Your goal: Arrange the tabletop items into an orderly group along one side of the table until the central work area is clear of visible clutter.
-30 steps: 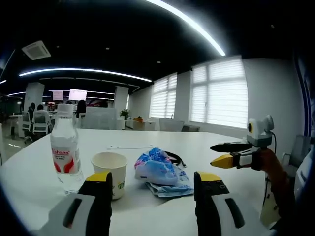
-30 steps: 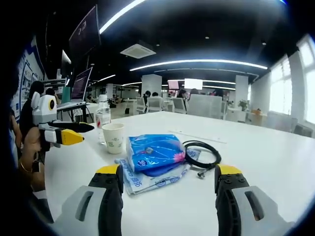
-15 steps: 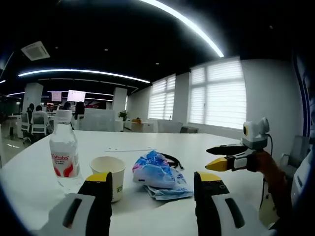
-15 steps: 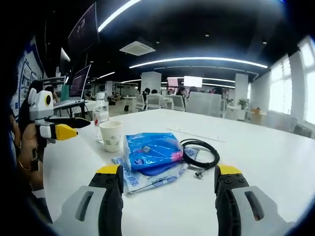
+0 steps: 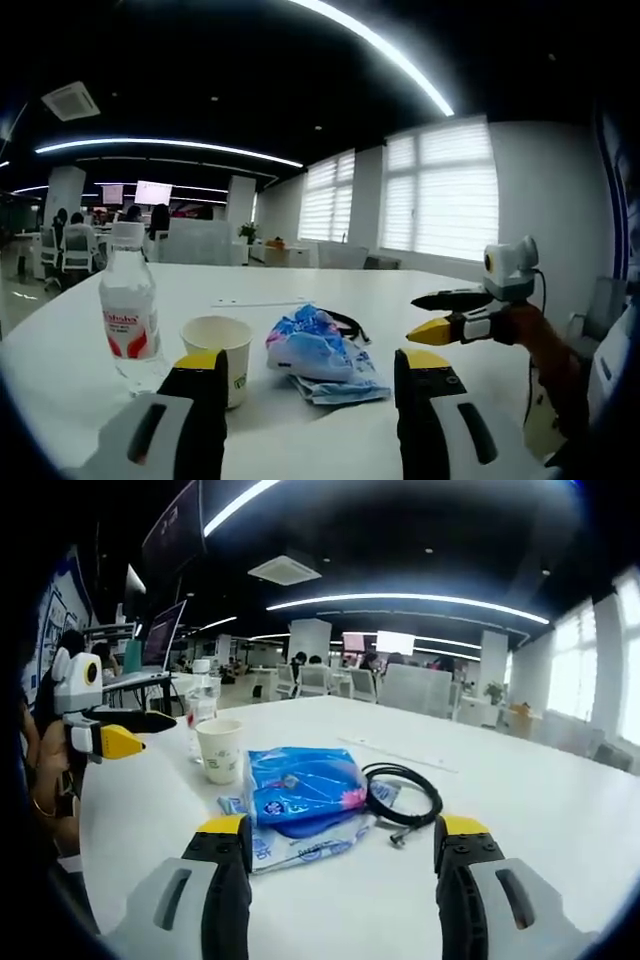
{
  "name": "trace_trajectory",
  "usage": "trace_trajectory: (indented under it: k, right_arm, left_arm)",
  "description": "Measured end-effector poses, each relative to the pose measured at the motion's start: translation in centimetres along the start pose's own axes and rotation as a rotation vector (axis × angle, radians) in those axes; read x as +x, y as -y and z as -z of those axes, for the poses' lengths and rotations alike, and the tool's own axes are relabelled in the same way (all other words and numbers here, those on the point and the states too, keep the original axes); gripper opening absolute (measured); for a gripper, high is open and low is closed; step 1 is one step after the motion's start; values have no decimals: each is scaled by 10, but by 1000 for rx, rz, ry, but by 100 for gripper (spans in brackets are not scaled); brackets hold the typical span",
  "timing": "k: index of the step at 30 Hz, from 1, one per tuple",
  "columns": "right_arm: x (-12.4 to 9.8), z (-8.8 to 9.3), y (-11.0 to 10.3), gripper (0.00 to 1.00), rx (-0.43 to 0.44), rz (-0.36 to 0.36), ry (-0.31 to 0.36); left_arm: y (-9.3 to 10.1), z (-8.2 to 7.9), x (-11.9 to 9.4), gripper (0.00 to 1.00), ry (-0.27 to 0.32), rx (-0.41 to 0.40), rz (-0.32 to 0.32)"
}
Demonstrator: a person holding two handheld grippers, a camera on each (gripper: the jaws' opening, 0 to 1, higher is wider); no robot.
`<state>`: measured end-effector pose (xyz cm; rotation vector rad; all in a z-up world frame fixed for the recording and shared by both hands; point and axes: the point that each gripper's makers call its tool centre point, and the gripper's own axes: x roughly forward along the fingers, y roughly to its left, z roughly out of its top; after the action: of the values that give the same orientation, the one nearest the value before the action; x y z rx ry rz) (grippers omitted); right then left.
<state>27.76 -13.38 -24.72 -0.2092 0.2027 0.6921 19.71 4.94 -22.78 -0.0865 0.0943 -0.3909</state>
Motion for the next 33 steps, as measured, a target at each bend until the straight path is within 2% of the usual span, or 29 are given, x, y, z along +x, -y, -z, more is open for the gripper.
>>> trace_trajectory:
  k: [17,21,33]
  right_arm:
    - [14,-2,13,67,-25,9,36]
    - [21,5,22,66,-35,41,15]
    - [29,5,26,66,-39,37,1]
  left_arm:
    - [-1,4,-2,67,-9,-5,-1]
    - [-3,6,-2,67,-11,-12,-8]
    - [-7,6,-6,67,-13,-19,-26]
